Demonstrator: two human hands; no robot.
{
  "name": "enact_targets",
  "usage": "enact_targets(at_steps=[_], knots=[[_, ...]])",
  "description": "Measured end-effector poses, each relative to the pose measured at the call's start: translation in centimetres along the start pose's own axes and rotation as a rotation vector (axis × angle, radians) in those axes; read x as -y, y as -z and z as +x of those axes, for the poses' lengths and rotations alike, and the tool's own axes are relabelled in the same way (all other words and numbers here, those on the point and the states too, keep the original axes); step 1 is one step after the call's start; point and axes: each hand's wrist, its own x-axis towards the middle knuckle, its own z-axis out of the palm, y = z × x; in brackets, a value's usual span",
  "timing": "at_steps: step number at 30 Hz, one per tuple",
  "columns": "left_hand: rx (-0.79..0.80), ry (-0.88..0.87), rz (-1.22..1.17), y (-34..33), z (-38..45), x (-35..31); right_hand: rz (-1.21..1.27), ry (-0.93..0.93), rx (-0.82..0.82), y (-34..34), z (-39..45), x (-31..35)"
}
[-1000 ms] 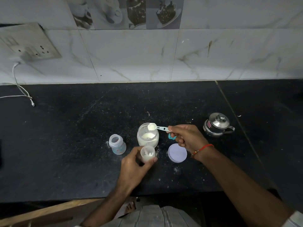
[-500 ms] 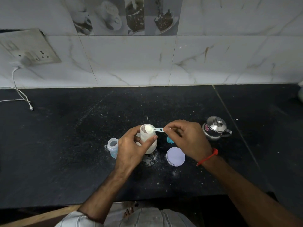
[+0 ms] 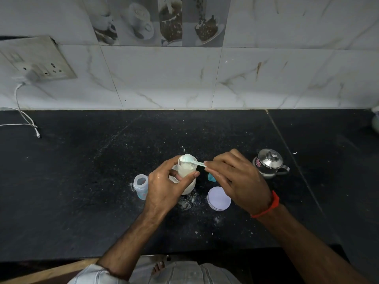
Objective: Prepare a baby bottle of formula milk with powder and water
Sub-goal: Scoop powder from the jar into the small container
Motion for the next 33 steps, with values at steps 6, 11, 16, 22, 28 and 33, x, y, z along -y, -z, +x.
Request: enact_targets(at_steps=[6, 11, 16, 22, 28, 33], knots=[[0.005, -0.019, -0.006, 0.0, -0.2, -0.2, 0.002, -0.013, 0.029, 0.1, -0.3, -0.1], [0.016, -0.011, 0.006, -0.1, -0.4, 0.0, -0.018, -0.004, 0.017, 0.1, -0.8, -0.1], [0.022, -0.008, 0.006, -0.1, -0.6, 0.0, -0.011, 0.001, 0.031, 0.0, -1.1, -0.3], [0.028, -0.011, 0.026, -0.3, -1.0, 0.7, 0.230, -0.257, 0.083, -0.4, -1.3, -0.2], [-0.015, 0.068, 0.002, 0.6, -2.3, 1.8, 0.824, -0.826, -0.032, -1.3, -0.2, -0.1], [-0.029, 0.127, 0.035, 1.7, -4.9, 2.5, 0.669, -0.907, 0.075, -4.4, 1.1, -1.3]])
